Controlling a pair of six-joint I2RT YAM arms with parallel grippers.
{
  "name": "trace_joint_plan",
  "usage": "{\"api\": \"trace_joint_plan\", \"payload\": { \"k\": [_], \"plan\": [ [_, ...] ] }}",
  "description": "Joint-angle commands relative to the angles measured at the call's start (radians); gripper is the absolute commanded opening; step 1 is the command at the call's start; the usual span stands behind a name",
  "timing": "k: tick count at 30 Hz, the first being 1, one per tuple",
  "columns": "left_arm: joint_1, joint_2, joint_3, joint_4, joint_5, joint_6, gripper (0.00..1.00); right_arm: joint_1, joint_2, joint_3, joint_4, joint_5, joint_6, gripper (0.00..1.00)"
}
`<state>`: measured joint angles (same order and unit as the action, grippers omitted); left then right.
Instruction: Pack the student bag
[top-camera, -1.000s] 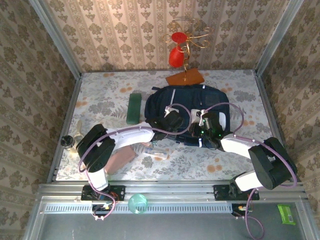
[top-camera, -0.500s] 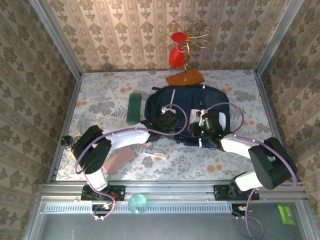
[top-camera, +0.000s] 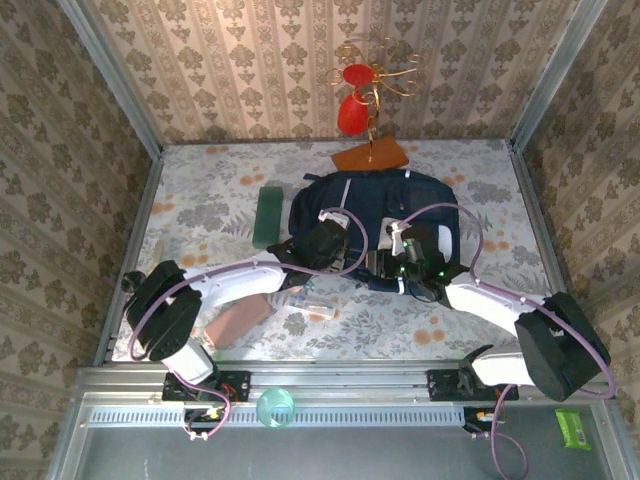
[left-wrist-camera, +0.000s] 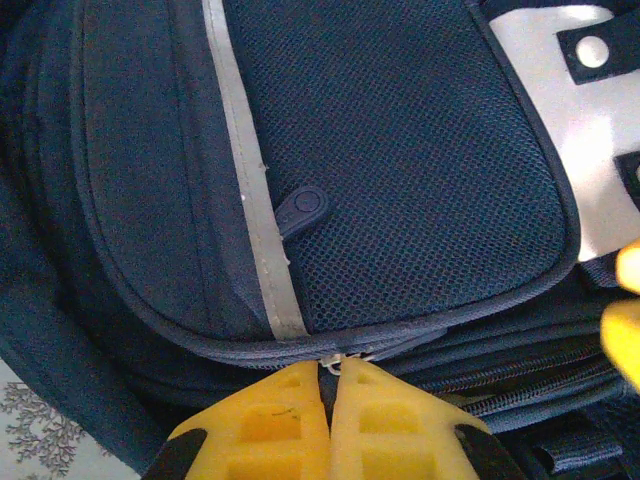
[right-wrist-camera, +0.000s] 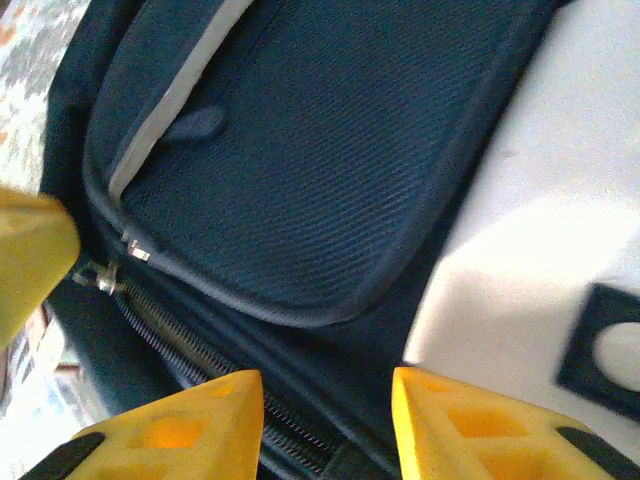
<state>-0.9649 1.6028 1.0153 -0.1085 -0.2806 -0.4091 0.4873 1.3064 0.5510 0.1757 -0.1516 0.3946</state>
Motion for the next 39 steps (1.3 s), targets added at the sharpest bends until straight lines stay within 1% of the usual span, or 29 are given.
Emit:
{"api": "trace_joint_plan", "payload": {
  "k": [1, 4, 9, 14, 19, 21, 28, 29, 30, 33, 35, 37, 39],
  "plan": [
    [0.015, -0.053, 0.009, 0.039, 0.030, 0.036, 0.00, 0.043, 0.001, 0.023, 0.012, -0.019, -0.095, 0.44],
    [0.014, -0.061, 0.022, 0.043, 0.076, 0.026, 0.00, 0.081, 0.007, 0.015, 0.067, 0.011, -0.178, 0.46],
    [0.017, -0.064, 0.048, 0.021, 0.079, 0.045, 0.00, 0.101, 0.045, 0.041, 0.059, 0.060, -0.283, 0.47],
    [0.018, -0.055, 0.056, 0.018, 0.087, 0.049, 0.00, 0.112, 0.078, 0.052, 0.082, 0.125, -0.310, 0.48],
    [0.019, -0.052, 0.062, 0.013, 0.095, 0.050, 0.00, 0.127, 0.079, 0.068, 0.087, 0.174, -0.350, 0.48],
    [0.021, -0.052, 0.063, 0.011, 0.097, 0.049, 0.00, 0.132, 0.112, 0.072, 0.080, 0.198, -0.373, 0.48],
    [0.021, -0.050, 0.061, 0.017, 0.101, 0.049, 0.00, 0.134, 0.202, 0.083, 0.115, 0.198, -0.372, 0.49],
    [0.020, -0.050, 0.061, 0.014, 0.098, 0.049, 0.00, 0.135, 0.203, 0.084, 0.118, 0.202, -0.370, 0.47],
    [0.021, -0.049, 0.058, 0.014, 0.096, 0.051, 0.00, 0.135, 0.202, 0.085, 0.123, 0.209, -0.369, 0.43],
    [0.023, -0.045, 0.053, 0.006, 0.072, 0.061, 0.00, 0.135, 0.189, 0.075, 0.130, 0.230, -0.361, 0.21],
    [0.025, -0.042, 0.046, 0.004, 0.055, 0.066, 0.00, 0.136, 0.174, 0.064, 0.128, 0.245, -0.354, 0.08],
    [0.028, -0.038, 0.036, 0.003, 0.036, 0.073, 0.00, 0.135, 0.152, 0.049, 0.123, 0.263, -0.338, 0.01],
    [0.030, -0.032, 0.031, -0.002, 0.015, 0.083, 0.00, 0.134, 0.123, 0.029, 0.120, 0.282, -0.314, 0.00]
  ]
}}
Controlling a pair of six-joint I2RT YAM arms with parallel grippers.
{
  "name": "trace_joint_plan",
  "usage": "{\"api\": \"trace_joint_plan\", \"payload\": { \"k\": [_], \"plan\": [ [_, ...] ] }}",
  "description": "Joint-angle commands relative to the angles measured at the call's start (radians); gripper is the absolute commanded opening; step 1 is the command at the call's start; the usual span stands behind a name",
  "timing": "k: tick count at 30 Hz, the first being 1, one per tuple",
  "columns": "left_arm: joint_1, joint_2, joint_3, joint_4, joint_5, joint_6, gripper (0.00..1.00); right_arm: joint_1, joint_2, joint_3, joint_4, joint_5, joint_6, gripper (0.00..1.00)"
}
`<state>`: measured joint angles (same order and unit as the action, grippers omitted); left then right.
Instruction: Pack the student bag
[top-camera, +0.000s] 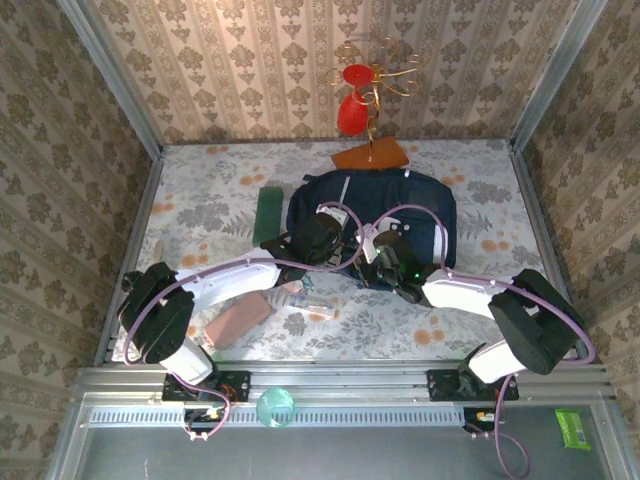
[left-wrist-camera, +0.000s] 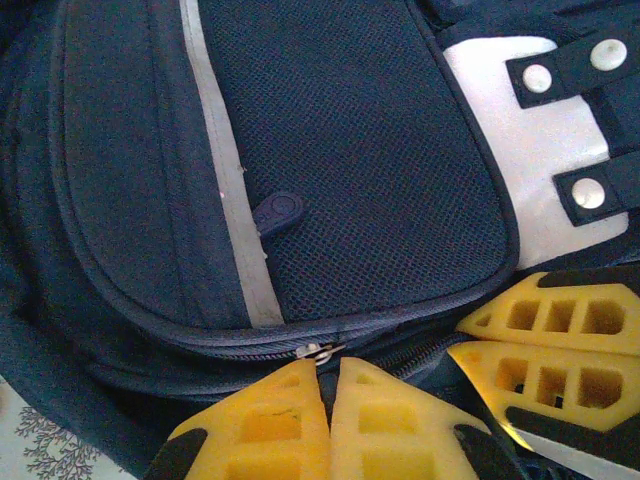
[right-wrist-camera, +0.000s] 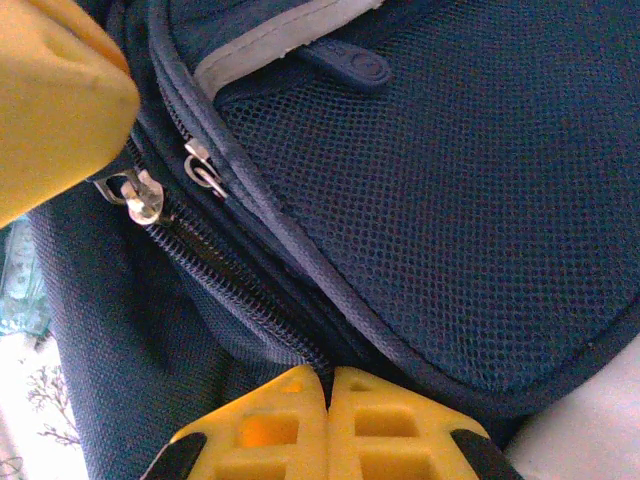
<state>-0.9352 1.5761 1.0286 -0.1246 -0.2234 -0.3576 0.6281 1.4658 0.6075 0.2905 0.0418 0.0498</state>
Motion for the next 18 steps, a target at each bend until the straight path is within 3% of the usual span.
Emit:
{"api": "trace_joint_plan", "payload": {
  "k": [1, 18],
  "plan": [
    [0.002, -0.001, 0.017, 0.014, -0.053, 0.039, 0.00, -0.008, -0.052, -0.037, 0.001, 0.098, 0.046, 0.00],
    [0.040, 0.034, 0.045, -0.016, -0.232, 0.201, 0.00, -0.052, -0.246, -0.111, -0.155, 0.201, 0.224, 0.00]
  ]
}}
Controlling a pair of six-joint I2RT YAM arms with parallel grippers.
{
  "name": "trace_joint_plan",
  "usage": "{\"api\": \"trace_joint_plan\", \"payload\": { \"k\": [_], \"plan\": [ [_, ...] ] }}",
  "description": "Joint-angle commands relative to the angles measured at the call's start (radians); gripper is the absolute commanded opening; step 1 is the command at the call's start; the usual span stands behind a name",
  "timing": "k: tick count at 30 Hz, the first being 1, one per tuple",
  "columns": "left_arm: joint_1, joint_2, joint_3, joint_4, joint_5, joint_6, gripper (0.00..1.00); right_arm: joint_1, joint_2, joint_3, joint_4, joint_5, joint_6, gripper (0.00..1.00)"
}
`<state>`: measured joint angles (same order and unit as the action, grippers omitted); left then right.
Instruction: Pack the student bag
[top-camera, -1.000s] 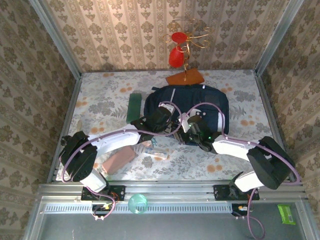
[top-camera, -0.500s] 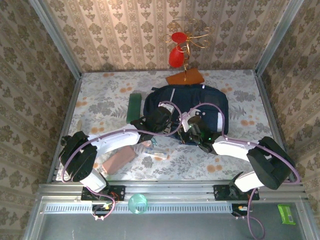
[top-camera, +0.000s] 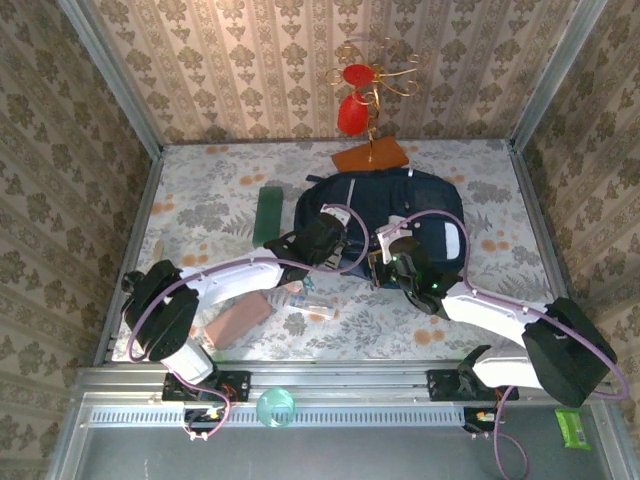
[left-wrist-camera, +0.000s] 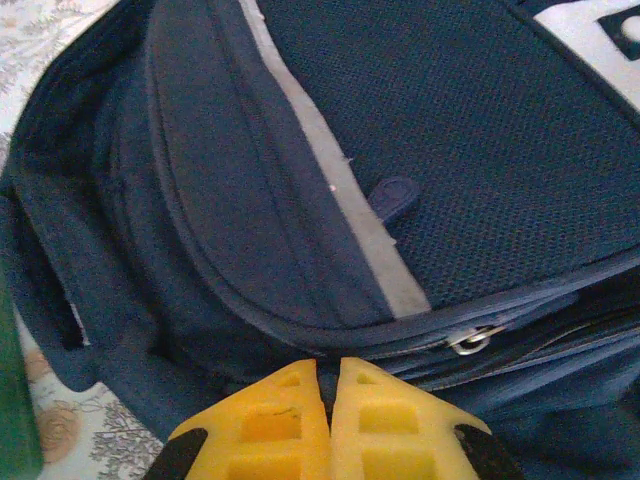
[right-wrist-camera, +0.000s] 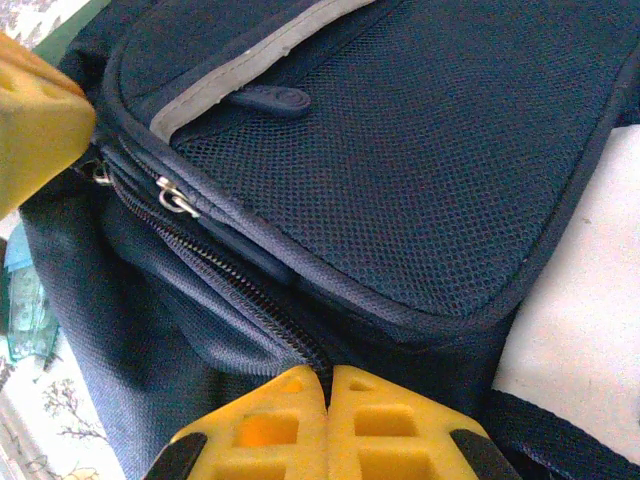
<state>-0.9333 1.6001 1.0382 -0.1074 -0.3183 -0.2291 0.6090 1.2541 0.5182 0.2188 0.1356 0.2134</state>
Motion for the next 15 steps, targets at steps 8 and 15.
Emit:
{"api": "trace_joint_plan", "payload": {
  "k": [8, 15],
  "plan": [
    [0.088, 0.014, 0.056, -0.031, -0.165, 0.139, 0.00, -0.086, -0.072, -0.059, -0.074, 0.037, 0.077, 0.00],
    [0.148, 0.019, 0.068, -0.025, -0.149, 0.180, 0.00, -0.145, -0.124, -0.087, -0.037, -0.057, 0.042, 0.00]
  ]
}}
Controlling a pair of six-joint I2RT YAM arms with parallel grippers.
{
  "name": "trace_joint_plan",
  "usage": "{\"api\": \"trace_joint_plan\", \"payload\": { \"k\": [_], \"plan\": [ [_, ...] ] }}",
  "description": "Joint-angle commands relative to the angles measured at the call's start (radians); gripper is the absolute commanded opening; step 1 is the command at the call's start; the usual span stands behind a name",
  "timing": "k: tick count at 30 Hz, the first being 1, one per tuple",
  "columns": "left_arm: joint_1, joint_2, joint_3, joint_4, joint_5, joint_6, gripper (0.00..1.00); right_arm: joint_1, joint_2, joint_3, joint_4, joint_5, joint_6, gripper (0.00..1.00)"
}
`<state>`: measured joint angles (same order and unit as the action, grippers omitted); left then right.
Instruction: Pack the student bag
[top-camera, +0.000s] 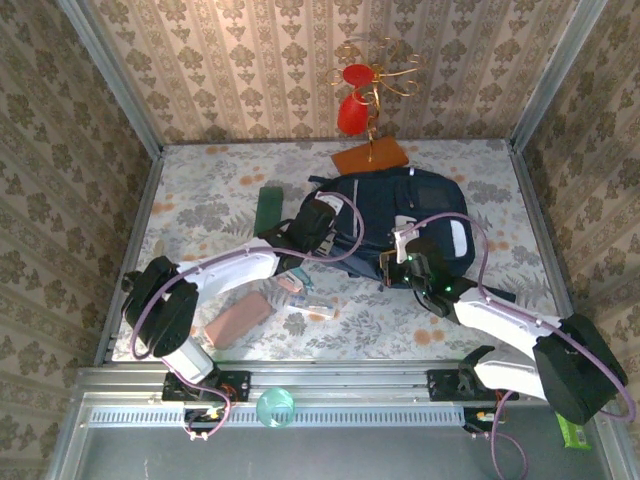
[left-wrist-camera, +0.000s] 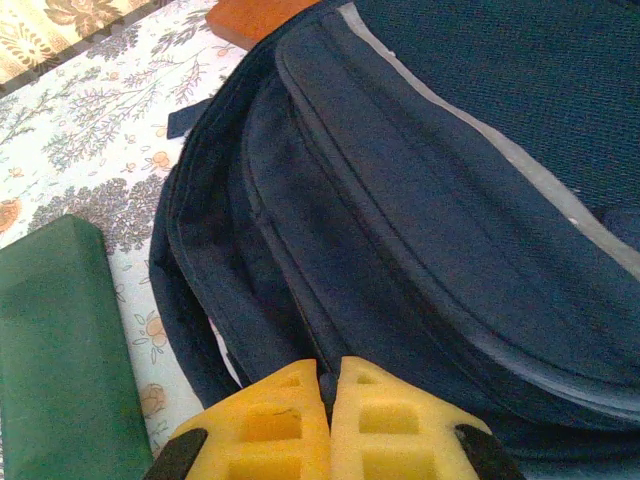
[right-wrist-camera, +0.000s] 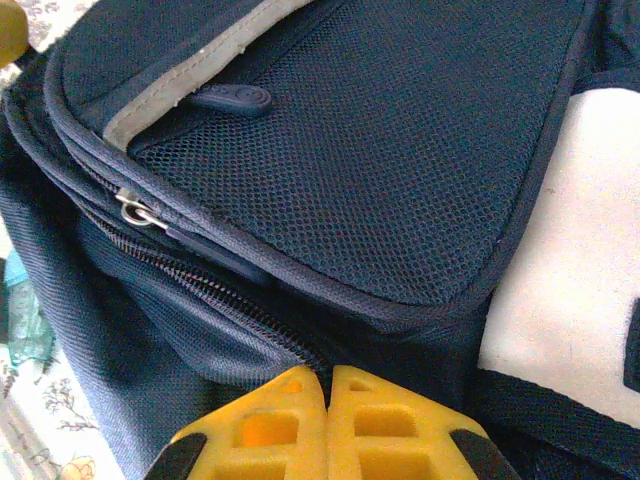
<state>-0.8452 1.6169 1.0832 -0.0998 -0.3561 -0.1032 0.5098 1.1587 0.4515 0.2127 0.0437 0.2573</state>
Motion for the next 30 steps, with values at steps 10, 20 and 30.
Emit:
{"api": "trace_joint_plan", "payload": {
  "k": [10, 20, 30],
  "plan": [
    [0.052, -0.050, 0.019, -0.053, 0.080, -0.009, 0.00, -0.128, -0.079, 0.017, -0.145, 0.096, 0.034, 0.00],
    [-0.042, -0.054, 0.034, -0.009, 0.245, -0.121, 0.00, -0.039, -0.140, 0.033, -0.111, -0.068, -0.091, 0.39],
    [-0.064, -0.065, 0.044, -0.021, 0.249, -0.117, 0.00, 0.062, -0.058, 0.099, -0.002, -0.107, -0.211, 0.65]
  ]
}}
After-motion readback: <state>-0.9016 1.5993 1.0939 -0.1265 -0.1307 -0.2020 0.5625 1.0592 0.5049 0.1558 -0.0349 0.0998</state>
